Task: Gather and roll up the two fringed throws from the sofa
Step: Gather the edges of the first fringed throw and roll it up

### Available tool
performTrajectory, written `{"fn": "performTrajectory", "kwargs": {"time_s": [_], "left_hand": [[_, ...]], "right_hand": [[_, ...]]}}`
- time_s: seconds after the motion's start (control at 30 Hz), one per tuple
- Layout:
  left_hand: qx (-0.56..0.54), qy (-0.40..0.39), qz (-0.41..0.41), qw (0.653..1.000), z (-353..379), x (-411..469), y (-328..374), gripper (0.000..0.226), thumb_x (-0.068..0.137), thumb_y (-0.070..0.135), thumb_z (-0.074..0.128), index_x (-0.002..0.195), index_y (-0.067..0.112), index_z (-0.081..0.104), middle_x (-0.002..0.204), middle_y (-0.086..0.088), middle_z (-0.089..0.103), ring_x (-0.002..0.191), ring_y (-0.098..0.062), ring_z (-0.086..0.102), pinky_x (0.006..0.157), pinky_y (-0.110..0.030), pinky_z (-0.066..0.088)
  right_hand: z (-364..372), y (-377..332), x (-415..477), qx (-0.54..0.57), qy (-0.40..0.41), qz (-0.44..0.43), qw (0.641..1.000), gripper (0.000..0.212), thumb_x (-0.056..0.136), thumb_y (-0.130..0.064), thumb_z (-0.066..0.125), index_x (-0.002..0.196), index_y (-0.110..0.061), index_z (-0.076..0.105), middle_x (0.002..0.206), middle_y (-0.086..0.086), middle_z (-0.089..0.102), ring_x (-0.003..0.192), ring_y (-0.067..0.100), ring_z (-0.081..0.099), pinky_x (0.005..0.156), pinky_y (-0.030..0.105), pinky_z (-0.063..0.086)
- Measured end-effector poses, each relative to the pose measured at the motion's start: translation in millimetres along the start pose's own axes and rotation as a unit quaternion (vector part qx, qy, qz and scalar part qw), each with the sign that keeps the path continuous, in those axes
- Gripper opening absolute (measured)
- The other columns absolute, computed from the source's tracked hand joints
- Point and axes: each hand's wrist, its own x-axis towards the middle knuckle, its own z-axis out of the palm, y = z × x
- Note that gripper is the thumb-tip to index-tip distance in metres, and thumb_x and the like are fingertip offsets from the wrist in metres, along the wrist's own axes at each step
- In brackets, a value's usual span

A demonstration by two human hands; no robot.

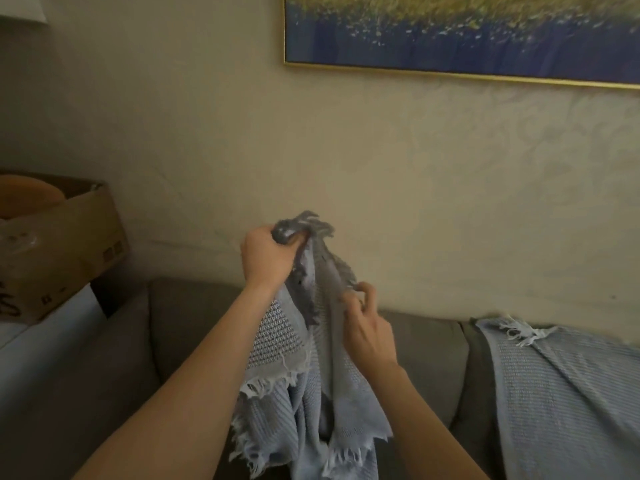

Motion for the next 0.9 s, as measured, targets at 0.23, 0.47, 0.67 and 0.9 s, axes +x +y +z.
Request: {"fn": "performTrajectory", "kwargs": {"time_s": [0.23, 0.47, 0.67, 0.9], "left_hand": [[0.069, -0.133, 0.09, 0.985, 16.6, -8.5, -16.0, 0.028, 0.08, 0.041, 0.091, 0.063, 0.029, 0.072, 0.062, 0.008, 0.071, 0.062, -0.015, 0.07, 0.058, -0.043, 0.058], [0.124, -0.246, 0.137, 0.951, 18.6, -7.2, -33.1, 0.031, 0.069, 0.049, 0.096, 0.06, 0.036, 0.069, 0.06, 0.012, 0.068, 0.057, -0.005, 0.061, 0.057, -0.038, 0.054], [0.151, -0.214, 0.181, 0.948, 19.0, -0.8, -45.7, 0.024, 0.089, 0.034, 0.082, 0.073, 0.019, 0.072, 0.063, 0.001, 0.067, 0.061, -0.018, 0.063, 0.058, -0.042, 0.053], [0.144, -0.109, 0.163, 0.97, 13.6, 2.5, -47.5, 0.003, 0.093, 0.025, 0.082, 0.092, 0.027, 0.083, 0.063, 0.018, 0.062, 0.058, -0.007, 0.056, 0.052, -0.029, 0.04]], "right_hand": [[-1.0, -32.2, 18.6, 0.129, 0.037, 0.095, 0.986, 0.041, 0.094, -0.051, 0.055, 0.125, -0.027, 0.068, 0.136, 0.006, 0.047, 0.11, 0.036, 0.063, 0.084, 0.044, 0.056], [-1.8, -45.9, 32.9, 0.158, 0.037, 0.237, 0.958, 0.042, 0.08, -0.056, 0.05, 0.104, -0.03, 0.073, 0.105, -0.005, 0.066, 0.107, 0.024, 0.059, 0.092, 0.045, 0.049], [11.5, -33.6, 26.6, 0.191, -0.197, 0.278, 0.921, 0.019, 0.079, -0.032, 0.063, 0.071, -0.017, 0.053, 0.081, 0.002, 0.063, 0.096, 0.033, 0.061, 0.106, 0.049, 0.04], [28.7, 10.3, -2.5, 0.068, -0.387, 0.3, 0.869, 0.048, 0.093, -0.034, 0.057, 0.134, -0.011, 0.051, 0.14, 0.013, 0.057, 0.134, 0.038, 0.049, 0.117, 0.062, 0.022]]}}
